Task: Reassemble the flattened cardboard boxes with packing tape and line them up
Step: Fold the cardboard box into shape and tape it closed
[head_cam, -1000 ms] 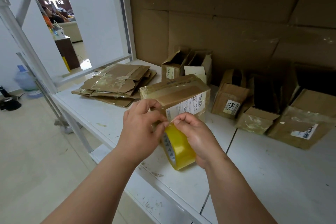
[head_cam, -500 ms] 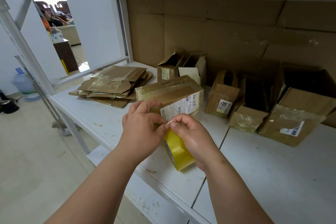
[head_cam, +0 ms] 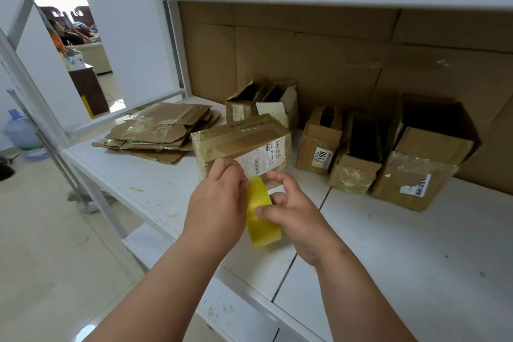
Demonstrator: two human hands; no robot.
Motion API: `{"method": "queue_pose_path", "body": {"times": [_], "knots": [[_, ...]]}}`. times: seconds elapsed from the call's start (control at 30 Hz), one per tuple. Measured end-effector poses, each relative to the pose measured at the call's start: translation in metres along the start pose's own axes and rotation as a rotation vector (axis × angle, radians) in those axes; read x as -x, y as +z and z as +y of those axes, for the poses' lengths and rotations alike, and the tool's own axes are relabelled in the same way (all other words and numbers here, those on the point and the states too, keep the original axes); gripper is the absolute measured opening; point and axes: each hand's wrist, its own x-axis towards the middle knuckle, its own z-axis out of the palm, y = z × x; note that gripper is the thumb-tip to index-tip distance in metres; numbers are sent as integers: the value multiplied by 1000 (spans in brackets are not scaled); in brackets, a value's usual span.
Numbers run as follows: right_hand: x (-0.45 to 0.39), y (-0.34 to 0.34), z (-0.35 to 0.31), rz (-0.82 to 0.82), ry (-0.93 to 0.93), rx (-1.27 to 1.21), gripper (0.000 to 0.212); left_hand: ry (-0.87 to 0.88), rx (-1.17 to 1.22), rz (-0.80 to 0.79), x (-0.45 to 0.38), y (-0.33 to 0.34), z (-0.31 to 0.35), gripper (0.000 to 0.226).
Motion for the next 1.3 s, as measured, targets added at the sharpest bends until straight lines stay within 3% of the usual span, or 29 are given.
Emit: {"method": "queue_pose_path", "body": {"times": [0.17,0.3,0.4,0.6,0.73,0.9,1.03,1.2,1.3], "knots": [[11,-11,-11,77,-115,216,58,-58,206,-74,-3,2,19,6],[18,-21,-14,206,-130,496,60,-200,421,-118,-4,11,26,14],[22,-28,-10,260,-66,779,64,-321,306,-109,-4,15,25,9],[25,-27,17,168,68,1066,56,-374,108,61,-2,6,7,43],[13,-23,14,203,116,1041,53,-446,147,124,-5,-1,-11,55],[-17,-19,5,389,39,939,44,-513,169,-89,-23,-6,-37,57],[-40,-13,-3,412,-11,786,51,-528,233,-124,-28,-7,-52,53],[-71,-15,-8,457,-13,528,80,-539,314,-187,-36,-14,-80,54],[-88,-9,-11,392,16,446,70,-532,327,-238,-41,-14,-99,60]]}}
